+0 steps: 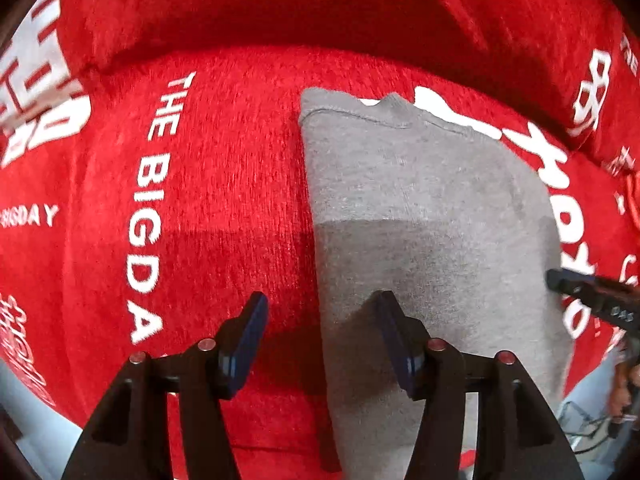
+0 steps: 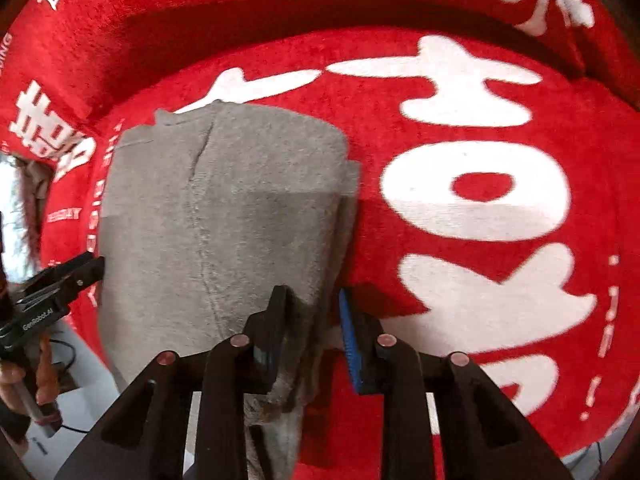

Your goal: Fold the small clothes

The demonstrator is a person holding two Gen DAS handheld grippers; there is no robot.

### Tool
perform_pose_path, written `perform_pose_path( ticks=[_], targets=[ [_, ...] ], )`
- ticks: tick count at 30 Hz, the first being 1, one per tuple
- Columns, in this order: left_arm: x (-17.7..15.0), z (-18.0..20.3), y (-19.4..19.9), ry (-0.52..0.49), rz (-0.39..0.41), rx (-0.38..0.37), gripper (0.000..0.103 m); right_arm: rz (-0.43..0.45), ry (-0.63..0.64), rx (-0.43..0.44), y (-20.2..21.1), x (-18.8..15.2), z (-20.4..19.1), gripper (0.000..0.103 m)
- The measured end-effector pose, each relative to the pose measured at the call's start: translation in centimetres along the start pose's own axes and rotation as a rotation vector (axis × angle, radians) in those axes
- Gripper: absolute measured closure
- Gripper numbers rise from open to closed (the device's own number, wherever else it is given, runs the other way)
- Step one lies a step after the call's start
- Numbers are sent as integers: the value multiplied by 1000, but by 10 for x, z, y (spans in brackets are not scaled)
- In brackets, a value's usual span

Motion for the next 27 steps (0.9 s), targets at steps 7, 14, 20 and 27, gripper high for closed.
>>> perform_pose_path(
  ticks=[7, 14, 20, 27],
  targets=[
    [-7, -5, 13, -22, -9, 58, 45, -12, -95, -13, 32, -12, 16, 74],
    [-22, 3, 18, -51, -29, 114, 45, 7, -45, 139, 55, -32, -32, 74],
    [-26, 1, 22, -17, -43, 107, 45, -74, -27, 150, 25, -54, -58, 74],
    [-31, -2, 25, 22, -43, 94, 45, -130, -118, 106, 5, -65, -35, 74]
  ],
)
Point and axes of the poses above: each gripper's, at about its wrist camera, not at the fingertips, and y roughly against the way its jaws point, z to its right, x to its top, the point moved 8 cm from there along -y, roughly the way its jaws point, and after that the axes turned 4 degrees about y, right-handed, at the moved point
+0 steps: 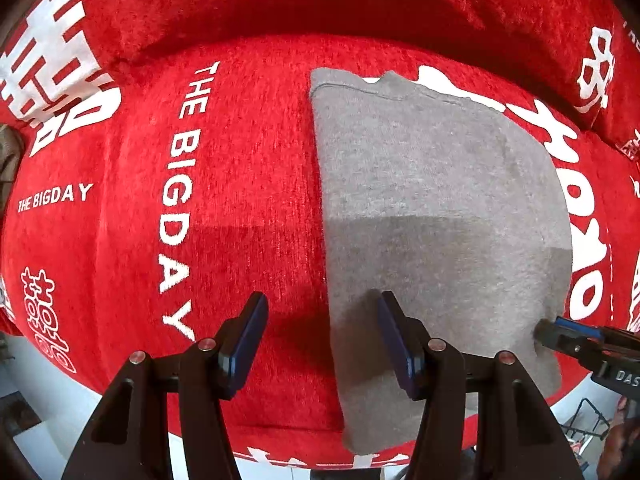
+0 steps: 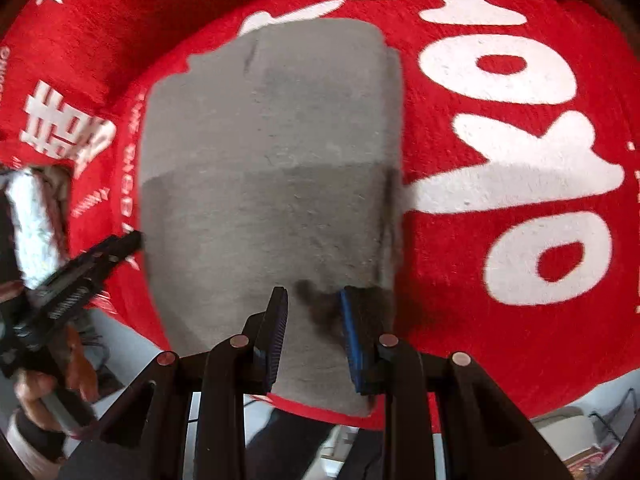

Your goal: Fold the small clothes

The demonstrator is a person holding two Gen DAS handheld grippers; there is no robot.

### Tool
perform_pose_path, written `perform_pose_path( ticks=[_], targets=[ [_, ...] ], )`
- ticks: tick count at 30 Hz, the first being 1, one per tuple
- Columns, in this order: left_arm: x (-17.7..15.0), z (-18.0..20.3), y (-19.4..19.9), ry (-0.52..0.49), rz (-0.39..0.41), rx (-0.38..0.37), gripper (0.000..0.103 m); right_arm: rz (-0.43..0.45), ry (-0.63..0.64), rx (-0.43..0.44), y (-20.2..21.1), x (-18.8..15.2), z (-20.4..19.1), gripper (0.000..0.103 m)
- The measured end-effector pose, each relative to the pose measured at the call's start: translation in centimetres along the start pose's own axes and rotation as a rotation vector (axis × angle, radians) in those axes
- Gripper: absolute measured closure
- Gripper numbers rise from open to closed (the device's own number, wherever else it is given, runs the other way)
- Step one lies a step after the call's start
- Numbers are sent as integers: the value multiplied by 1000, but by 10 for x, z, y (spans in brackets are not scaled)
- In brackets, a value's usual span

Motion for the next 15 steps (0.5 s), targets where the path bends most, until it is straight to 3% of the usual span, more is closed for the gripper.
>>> perform_pose_path(
  ticks=[1, 5, 10, 15],
  targets=[
    [-1, 0, 0, 2, -3, -1, 45, -11, 12, -40, -3, -3, 5, 74],
    [-4, 0, 0, -1, -24, 5, 45, -22, -24, -13, -6, -11, 11, 74],
    [-8, 0, 1, -40, -34, 42, 45, -17, 0, -52, -3, -17, 13, 74],
    [-13, -3, 3, -34, -41, 50, 45, -7, -14, -83, 5, -17, 17, 64]
  ],
)
Point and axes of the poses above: each gripper's, at about its wrist camera, not at the fingertips, and y roughly against the way its jaws point, z to its right, x to its top, the point moved 8 cm from there along -y, roughly the way its jaws point, and after that the axes turned 4 degrees about y, right-handed, at the moved point
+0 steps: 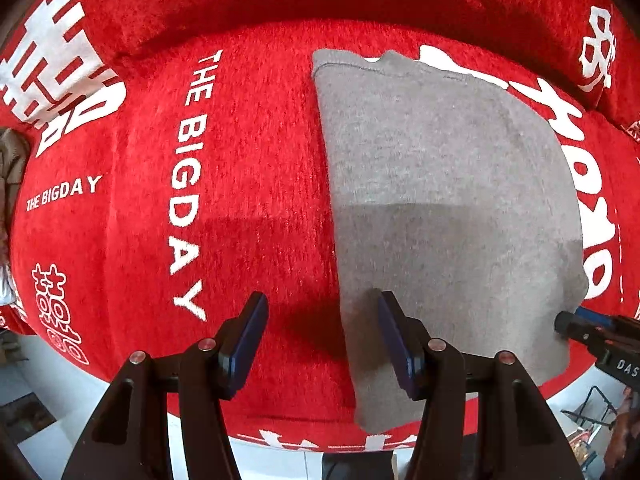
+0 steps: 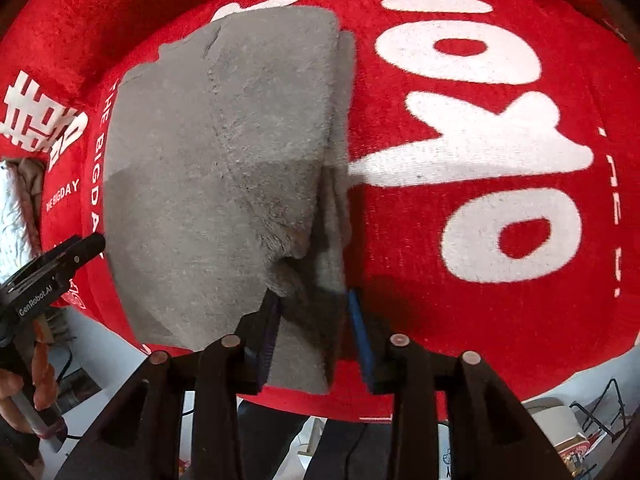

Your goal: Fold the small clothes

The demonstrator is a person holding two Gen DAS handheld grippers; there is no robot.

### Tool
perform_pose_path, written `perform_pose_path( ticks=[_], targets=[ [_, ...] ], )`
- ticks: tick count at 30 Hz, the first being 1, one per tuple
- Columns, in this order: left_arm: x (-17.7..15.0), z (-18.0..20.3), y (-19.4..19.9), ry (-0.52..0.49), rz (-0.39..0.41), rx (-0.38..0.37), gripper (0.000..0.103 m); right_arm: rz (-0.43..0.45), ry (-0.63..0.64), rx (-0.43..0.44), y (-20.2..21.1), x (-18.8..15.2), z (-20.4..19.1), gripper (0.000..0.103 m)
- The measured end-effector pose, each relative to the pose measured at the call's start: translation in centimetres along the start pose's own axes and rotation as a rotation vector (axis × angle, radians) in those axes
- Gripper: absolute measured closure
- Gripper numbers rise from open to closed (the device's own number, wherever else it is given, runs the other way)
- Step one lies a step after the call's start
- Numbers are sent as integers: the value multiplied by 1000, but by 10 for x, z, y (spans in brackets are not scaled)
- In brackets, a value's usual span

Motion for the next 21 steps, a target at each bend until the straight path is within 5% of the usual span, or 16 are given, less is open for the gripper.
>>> perform_pose_path(
  ticks=[7, 8, 9, 10, 11, 21],
  targets=[
    [-12, 2, 4, -1, -6, 1, 45, -5, 1, -19, 11, 0, -6, 63],
    [-14, 3, 5, 2, -5, 2, 40, -3, -2, -20, 15, -3, -2, 63],
    [-16, 3, 6, 6, -4, 1, 30, -1, -5, -22, 17, -3, -2, 63],
    [-17, 3, 7, 11, 0, 3, 7, -1, -7, -25, 20, -3, -3, 63],
    [-17, 2, 10, 17, 17, 17, 2, -1, -8, -26, 21, -2, -3, 62],
    [-25, 0, 19, 20, 2, 65, 2, 30, 9, -61, 28, 7, -25, 49]
  ],
)
Point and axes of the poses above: each gripper's, at about its wrist camera, not at the fingertips, and y roughly against the way its jaws point, z to its right, x to its top, the point moved 8 cm from there along -y, roughly the way its jaws point, and after that the axes turned 4 degrees about y, right-handed, at the moved point
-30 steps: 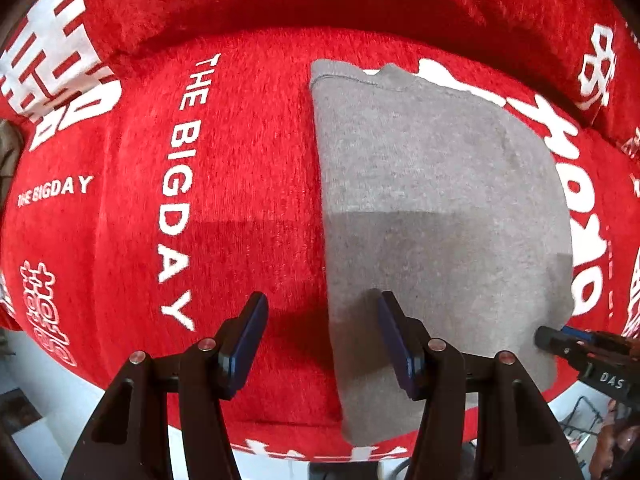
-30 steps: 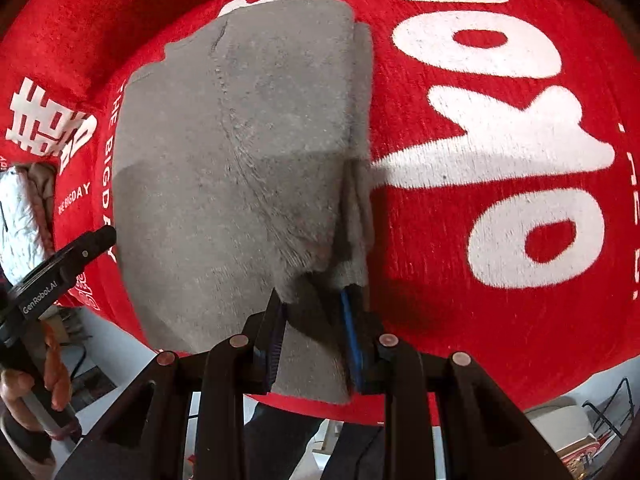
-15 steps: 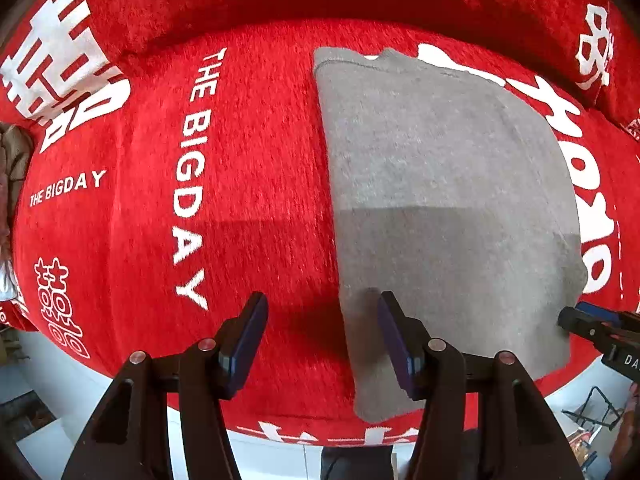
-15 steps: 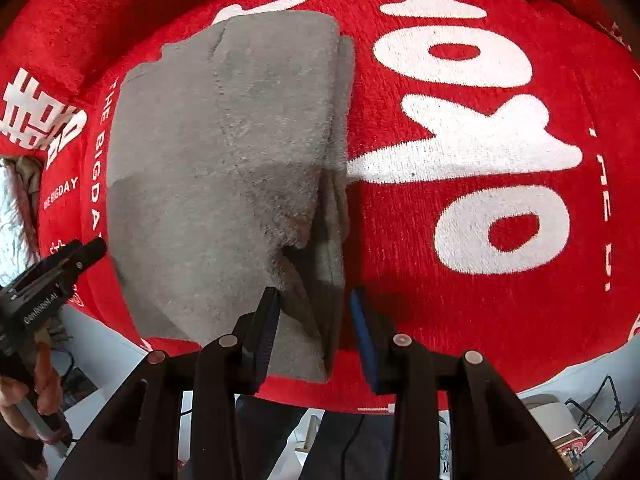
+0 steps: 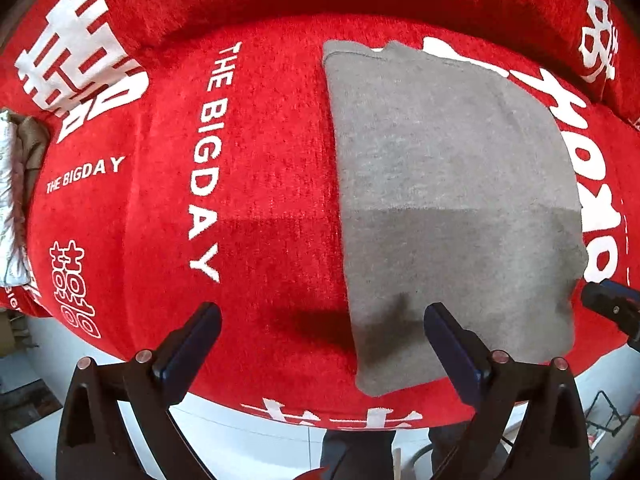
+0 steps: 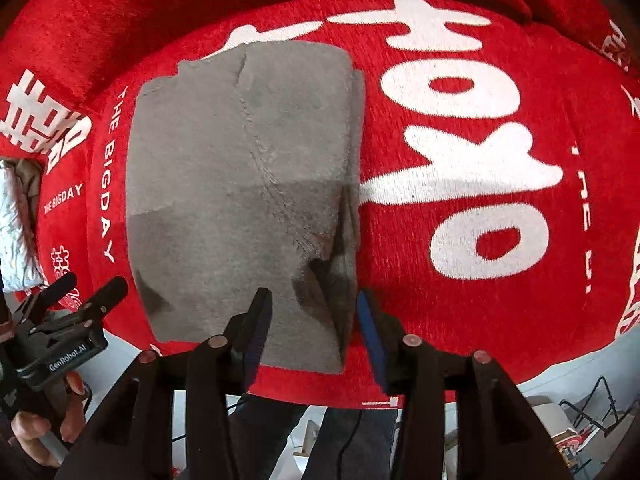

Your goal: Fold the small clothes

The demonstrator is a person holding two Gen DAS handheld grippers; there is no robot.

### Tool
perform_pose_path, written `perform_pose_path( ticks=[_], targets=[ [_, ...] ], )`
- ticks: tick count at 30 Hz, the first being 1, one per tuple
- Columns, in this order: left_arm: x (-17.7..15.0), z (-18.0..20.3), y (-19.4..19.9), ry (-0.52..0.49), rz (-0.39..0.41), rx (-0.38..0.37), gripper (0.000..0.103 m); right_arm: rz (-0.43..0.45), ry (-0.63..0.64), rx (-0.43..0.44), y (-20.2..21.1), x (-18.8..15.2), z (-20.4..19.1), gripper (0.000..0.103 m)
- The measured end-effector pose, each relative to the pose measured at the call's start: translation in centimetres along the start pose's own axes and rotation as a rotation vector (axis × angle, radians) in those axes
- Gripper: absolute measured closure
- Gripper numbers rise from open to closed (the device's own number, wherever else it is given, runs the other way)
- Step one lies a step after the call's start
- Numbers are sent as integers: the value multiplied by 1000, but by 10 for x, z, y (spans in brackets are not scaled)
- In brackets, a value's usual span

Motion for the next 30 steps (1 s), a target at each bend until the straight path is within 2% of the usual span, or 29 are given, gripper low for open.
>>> perform_pose_path(
  ticks=[2, 5, 6, 7, 10, 11, 20, 30],
  targets=[
    [1, -4, 3, 12, 16, 21, 2, 17, 11, -18, 2, 3, -4, 38],
    [1, -7, 8, 23, 44, 10, 2, 31, 16, -28, 6, 6, -7, 36],
    [0, -7, 9, 25, 43, 1, 2, 34, 15, -36, 6, 6, -8, 26],
    [-1, -7, 10, 23, 36, -3, 2, 39, 13, -43, 7, 7, -9, 20],
    [-5, -6, 9, 10, 10, -14, 2, 77, 3, -79, 16, 9, -7, 18],
    [-6, -5, 9, 5, 3, -11, 2, 82, 2, -88, 17, 9, -6, 15],
    [-4, -1, 27, -9, 27, -16, 2, 192, 39, -189, 49, 10, -7, 14],
    [7, 5, 41, -9, 87, -32, 2, 149, 43, -198, 38, -1, -13, 14]
  ],
)
Point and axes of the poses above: each gripper's, at about its wrist camera, not at the fingertips, and y roughly against the way its jaws point, z to its right, x to its top, the point moved 8 cm from there along -y, roughly the way its jaws point, and after that the axes turned 4 degrees about y, right-handed, at the moved point
